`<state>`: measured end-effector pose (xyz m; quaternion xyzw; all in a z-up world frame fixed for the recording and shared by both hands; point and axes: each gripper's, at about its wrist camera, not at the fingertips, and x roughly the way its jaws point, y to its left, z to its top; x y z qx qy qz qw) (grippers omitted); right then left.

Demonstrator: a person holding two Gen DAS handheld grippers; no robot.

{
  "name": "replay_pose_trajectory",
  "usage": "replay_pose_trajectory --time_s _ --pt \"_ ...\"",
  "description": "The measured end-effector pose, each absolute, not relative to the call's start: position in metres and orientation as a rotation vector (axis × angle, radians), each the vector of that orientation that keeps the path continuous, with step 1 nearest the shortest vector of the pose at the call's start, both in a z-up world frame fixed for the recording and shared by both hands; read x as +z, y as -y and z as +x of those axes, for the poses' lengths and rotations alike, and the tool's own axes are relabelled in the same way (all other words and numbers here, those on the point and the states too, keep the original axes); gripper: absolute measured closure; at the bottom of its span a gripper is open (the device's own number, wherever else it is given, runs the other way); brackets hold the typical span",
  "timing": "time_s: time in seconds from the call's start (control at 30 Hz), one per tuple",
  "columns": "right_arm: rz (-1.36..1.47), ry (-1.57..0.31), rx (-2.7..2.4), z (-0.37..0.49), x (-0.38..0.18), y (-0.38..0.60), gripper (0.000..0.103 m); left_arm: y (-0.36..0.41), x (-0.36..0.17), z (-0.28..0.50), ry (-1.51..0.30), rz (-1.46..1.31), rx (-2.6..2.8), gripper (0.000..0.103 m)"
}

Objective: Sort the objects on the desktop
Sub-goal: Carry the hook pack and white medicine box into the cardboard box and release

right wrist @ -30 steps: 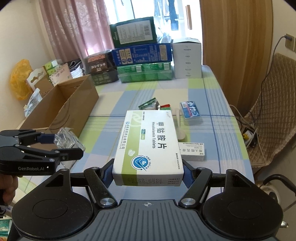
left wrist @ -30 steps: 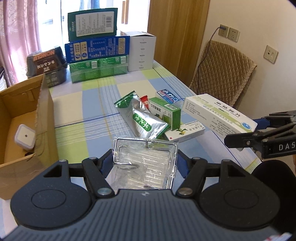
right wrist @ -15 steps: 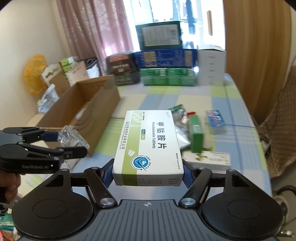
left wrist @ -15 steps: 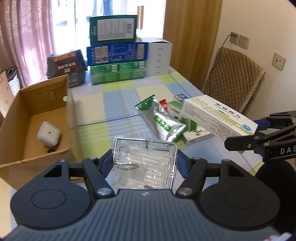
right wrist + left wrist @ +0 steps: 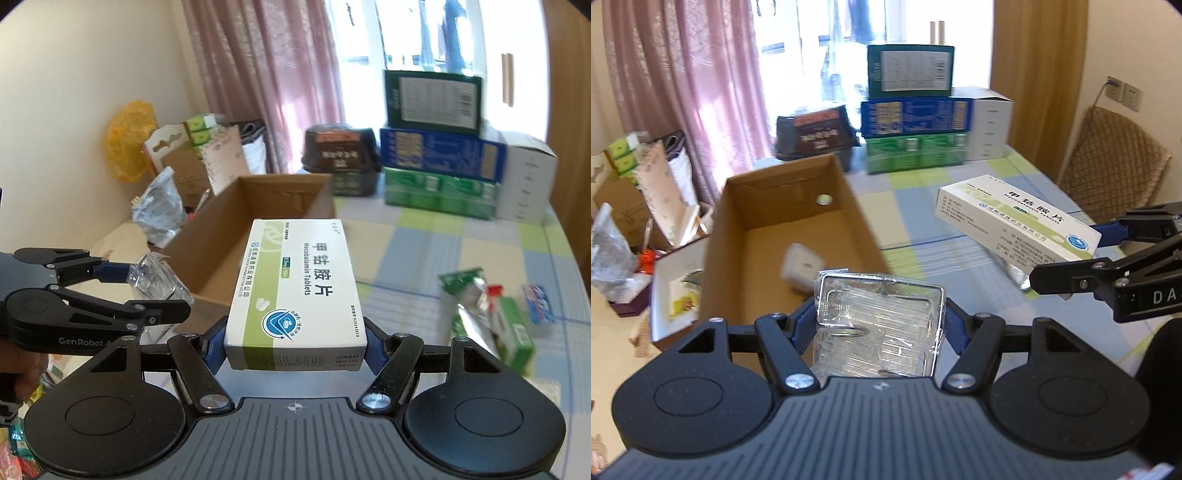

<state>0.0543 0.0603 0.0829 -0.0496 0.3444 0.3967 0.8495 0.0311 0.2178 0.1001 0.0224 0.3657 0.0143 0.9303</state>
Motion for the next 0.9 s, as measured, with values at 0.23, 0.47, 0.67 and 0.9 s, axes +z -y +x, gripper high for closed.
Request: replay_pose_trajectory --time_s 0.23,0.47,0.67,0.9 --pt "-0.15 -0.7 0.854 0.06 0.08 -0.11 0.035 -0.268 0.108 0.04 -0.75 0.044 0.11 0.038" --pt "-0.175 -0.709 0.855 0.076 0.064 -0.152 0.035 -0.3 0.103 0.06 -0.772 0.036 0.158 0.038" --pt "-0.171 -0.72 0.837 0.092 0.051 -0.173 0.035 -0.32 0.092 0.078 -0.793 0.012 0.18 0.038" --pt "-0.194 -0.735 0.829 0.106 0.036 -0.192 0.035 -0.335 0.081 0.097 -0.806 -0.013 0.186 0.038"
